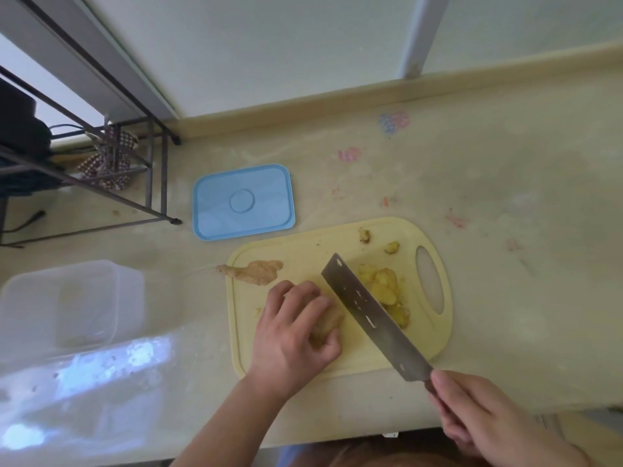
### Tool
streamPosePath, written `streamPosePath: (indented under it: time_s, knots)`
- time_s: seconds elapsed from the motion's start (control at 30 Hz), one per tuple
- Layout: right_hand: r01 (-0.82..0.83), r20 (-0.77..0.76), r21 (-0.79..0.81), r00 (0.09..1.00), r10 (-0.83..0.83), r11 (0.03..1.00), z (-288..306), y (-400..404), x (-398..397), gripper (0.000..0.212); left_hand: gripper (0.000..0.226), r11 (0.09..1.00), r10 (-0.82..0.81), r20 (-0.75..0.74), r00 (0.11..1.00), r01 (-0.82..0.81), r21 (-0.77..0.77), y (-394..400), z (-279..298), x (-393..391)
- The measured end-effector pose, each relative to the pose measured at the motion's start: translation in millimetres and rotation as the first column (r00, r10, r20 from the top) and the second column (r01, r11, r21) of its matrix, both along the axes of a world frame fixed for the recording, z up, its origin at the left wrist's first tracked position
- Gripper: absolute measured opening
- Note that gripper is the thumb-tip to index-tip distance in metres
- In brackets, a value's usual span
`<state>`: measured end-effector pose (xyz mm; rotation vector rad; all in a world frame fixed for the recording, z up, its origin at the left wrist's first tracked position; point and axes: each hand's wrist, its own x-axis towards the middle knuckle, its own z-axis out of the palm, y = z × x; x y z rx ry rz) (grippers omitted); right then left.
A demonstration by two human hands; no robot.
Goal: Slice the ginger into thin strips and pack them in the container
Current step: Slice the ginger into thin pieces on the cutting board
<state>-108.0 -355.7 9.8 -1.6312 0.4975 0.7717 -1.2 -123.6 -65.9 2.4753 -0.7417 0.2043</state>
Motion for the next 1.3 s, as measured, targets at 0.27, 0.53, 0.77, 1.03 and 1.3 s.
streamPosePath:
  time_s: [0.27, 0.53, 0.77, 1.03, 1.3]
  knots:
    - [0.017, -0.1, -0.057, 0.995, -0.023, 0.998, 7.0, -13.1, 28.7, 0.052, 0.03, 1.0, -0.003, 0.029, 1.0, 0.003, 0.008, -8.4, -2.6, -5.4]
    - [-0.138, 0.078, -0.389, 0.98, 0.182, 0.911, 7.3, 37.7, 17.4, 0.065, 0.025, 1.0, 0.003, 0.108, 0.994, -0.001, -0.018, -12.9, -9.2, -6.1]
    - [-0.127, 0.147, -0.415, 0.968, 0.204, 0.901, 14.8, 39.9, 14.0, 0.081, 0.016, 0.999, -0.031, 0.15, 0.988, 0.032, -0.004, -11.6, -10.1, 0.6]
    - [-0.166, 0.137, -0.432, 0.959, 0.247, 0.886, 21.4, 40.6, 14.1, 0.091, 0.012, 0.999, -0.034, 0.158, 0.987, 0.038, -0.021, -11.8, -12.4, 0.7]
    - [-0.2, 0.123, -0.465, 0.95, 0.287, 0.862, 19.9, 44.8, 14.5, 0.094, 0.011, 0.999, -0.021, 0.165, 0.986, 0.026, -0.028, -13.8, -16.1, 1.1]
